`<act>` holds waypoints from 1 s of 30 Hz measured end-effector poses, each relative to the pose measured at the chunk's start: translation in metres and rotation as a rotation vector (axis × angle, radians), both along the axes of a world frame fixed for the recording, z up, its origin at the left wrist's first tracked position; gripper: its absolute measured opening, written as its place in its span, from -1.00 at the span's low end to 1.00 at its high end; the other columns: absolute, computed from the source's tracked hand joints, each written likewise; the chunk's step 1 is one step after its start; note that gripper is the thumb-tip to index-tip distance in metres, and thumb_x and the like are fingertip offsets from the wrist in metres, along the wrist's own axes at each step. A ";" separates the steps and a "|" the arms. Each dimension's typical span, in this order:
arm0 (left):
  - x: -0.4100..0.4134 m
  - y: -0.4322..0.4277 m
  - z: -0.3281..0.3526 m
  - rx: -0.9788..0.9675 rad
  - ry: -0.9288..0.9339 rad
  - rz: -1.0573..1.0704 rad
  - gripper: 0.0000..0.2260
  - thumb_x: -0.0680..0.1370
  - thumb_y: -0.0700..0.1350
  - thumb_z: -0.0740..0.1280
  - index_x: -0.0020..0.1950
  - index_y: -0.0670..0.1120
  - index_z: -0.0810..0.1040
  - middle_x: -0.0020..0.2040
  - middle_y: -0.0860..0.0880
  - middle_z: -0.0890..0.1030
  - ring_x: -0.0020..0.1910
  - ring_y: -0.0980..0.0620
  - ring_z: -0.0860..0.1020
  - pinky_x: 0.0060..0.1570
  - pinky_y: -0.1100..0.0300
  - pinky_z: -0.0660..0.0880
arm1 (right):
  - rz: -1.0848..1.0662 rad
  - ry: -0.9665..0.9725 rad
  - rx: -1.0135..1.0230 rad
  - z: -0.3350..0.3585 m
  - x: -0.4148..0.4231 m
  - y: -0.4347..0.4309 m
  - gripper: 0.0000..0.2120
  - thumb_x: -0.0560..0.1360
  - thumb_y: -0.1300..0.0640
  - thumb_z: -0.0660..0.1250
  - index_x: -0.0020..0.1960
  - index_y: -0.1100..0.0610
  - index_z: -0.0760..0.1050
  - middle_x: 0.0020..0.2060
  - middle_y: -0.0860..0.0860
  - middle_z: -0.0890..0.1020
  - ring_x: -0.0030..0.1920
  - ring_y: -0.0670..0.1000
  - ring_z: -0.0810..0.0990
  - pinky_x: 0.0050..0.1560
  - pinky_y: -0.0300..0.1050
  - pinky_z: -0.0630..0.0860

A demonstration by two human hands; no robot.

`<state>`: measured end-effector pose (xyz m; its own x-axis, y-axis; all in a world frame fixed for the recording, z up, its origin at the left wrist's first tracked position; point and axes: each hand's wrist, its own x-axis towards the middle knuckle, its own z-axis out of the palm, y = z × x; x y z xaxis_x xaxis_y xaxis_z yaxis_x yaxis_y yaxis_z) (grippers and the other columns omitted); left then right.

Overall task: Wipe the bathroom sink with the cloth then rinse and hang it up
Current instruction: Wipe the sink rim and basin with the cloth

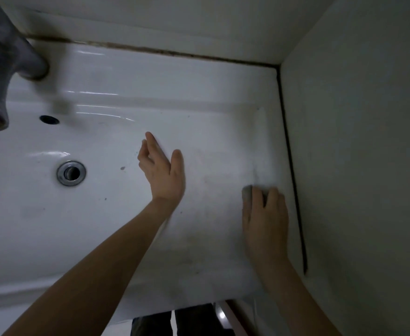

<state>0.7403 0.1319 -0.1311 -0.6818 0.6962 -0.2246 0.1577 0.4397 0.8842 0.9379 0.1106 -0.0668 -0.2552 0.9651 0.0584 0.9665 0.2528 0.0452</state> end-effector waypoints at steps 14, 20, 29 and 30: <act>-0.001 0.000 -0.007 0.016 0.036 0.009 -0.36 0.59 -0.01 0.19 0.58 -0.07 -0.06 0.49 -0.21 0.07 0.49 -0.18 0.08 0.48 0.07 0.02 | 0.163 0.034 0.061 0.020 -0.031 0.126 -0.89 0.38 0.30 0.40 -0.12 0.33 0.54 -0.01 0.32 0.53 -0.08 0.28 0.53 -0.18 0.04 0.47; -0.001 0.001 -0.001 0.012 0.016 0.017 -0.35 0.58 -0.03 0.20 0.58 -0.08 -0.05 0.49 -0.20 0.08 0.48 -0.17 0.09 0.45 0.12 0.03 | 0.008 0.123 -0.032 0.008 0.005 0.021 -0.86 0.54 0.18 0.30 0.00 0.24 0.55 0.00 0.28 0.51 -0.03 0.26 0.49 -0.10 0.05 0.46; -0.001 0.001 -0.007 0.014 0.038 0.010 -0.36 0.59 -0.02 0.20 0.58 -0.08 -0.05 0.49 -0.21 0.08 0.48 -0.18 0.08 0.46 0.09 0.03 | -0.113 0.157 0.085 -0.004 -0.018 0.036 -0.93 0.45 0.28 0.39 -0.12 0.29 0.54 -0.09 0.30 0.53 -0.13 0.28 0.53 -0.22 0.01 0.48; -0.001 0.001 -0.007 0.014 0.037 0.016 -0.36 0.59 -0.02 0.20 0.58 -0.08 -0.05 0.49 -0.20 0.07 0.49 -0.17 0.08 0.44 0.12 0.02 | -0.100 0.148 0.102 -0.005 -0.027 0.056 -0.94 0.43 0.30 0.39 -0.15 0.30 0.53 -0.07 0.31 0.54 -0.13 0.28 0.54 -0.23 -0.01 0.47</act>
<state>0.7398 0.1326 -0.1386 -0.7004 0.6882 -0.1894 0.1834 0.4299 0.8841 0.9108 0.1666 -0.0721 -0.1395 0.9725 0.1866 0.9846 0.1563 -0.0788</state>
